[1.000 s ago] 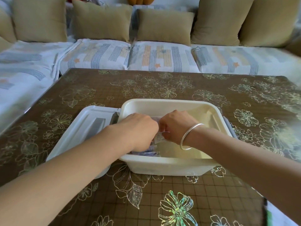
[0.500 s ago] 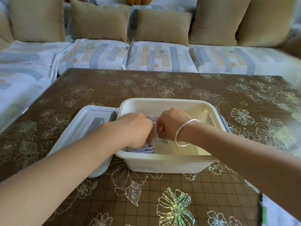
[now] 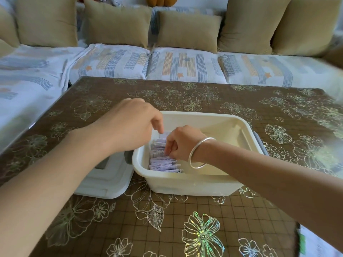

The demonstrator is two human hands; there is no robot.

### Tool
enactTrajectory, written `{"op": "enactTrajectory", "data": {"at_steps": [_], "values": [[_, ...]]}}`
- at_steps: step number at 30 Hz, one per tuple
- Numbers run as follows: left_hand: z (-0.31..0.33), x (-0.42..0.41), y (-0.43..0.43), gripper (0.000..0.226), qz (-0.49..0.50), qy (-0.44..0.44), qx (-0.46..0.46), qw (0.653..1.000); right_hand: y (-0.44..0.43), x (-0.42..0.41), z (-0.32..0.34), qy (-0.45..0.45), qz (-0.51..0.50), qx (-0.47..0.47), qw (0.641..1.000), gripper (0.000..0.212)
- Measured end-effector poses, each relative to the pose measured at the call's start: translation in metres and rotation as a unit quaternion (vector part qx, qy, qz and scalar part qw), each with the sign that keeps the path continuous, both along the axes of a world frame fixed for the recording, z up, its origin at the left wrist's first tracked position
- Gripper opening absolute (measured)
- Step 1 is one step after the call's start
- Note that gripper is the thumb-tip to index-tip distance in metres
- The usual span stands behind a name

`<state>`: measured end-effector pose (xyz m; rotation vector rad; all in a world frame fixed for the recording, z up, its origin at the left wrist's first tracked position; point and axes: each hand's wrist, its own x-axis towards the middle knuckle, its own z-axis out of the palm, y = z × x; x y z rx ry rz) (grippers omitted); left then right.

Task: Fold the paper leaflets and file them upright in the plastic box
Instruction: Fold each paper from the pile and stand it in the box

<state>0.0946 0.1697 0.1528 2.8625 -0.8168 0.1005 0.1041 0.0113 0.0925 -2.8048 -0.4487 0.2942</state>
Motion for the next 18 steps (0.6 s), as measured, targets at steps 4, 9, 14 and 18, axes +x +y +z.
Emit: {"op": "enactTrajectory", "data": {"at_steps": [4, 9, 14, 18], "values": [[-0.004, -0.013, 0.004, 0.047, -0.004, 0.005, -0.037, 0.999, 0.002, -0.001, 0.001, 0.018, 0.023, -0.030, 0.999, 0.024], [-0.012, -0.038, -0.008, 0.043, -0.018, 0.002, -0.117, 0.993, -0.030, -0.024, 0.040, -0.061, -0.020, 0.102, 0.993, 0.014], [-0.022, -0.076, -0.050, 0.036, -0.050, -0.063, -0.261, 0.962, -0.096, -0.116, 0.050, -0.173, -0.151, 0.334, 0.914, 0.019], [-0.034, -0.125, -0.094, 0.030, -0.122, -0.012, -0.330, 0.936, -0.141, -0.209, -0.009, -0.257, -0.295, 0.247, 0.886, 0.018]]}}
